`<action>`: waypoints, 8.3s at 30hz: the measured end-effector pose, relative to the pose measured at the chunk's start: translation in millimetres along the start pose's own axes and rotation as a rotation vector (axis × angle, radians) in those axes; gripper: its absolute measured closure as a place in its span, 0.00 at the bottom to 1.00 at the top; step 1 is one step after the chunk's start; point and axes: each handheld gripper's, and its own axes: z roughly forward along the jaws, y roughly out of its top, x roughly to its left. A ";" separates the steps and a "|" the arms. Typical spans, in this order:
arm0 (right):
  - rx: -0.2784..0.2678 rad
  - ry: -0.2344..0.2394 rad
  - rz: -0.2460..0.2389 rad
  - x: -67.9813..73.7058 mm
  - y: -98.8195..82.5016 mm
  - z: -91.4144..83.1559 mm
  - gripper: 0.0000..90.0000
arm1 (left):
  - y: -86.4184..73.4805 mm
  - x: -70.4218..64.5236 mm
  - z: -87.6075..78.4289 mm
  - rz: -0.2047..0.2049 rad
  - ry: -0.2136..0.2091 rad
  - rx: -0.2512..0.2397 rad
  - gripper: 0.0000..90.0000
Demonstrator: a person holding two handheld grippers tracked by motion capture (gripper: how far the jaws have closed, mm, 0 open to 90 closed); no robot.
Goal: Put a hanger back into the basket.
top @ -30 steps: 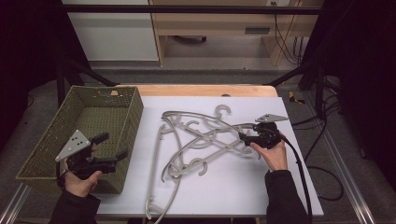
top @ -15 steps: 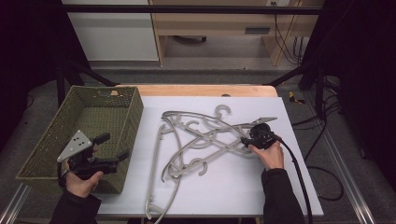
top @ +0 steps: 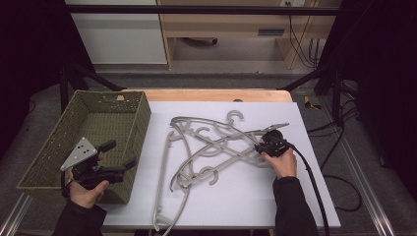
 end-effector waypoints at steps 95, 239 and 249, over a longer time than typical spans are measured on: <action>-0.176 0.411 -0.304 64.1 -6.5 -131.2 0.92 | 34.5 -33.3 11.6 0.144 -0.122 0.177 0.10; -0.489 0.114 0.003 37.2 -62.2 -129.8 0.06 | 45.1 116.1 -43.7 0.084 0.336 0.231 0.92; -0.484 0.109 0.001 37.4 -62.1 -129.0 0.06 | 27.2 140.8 -59.3 0.071 0.395 0.253 0.92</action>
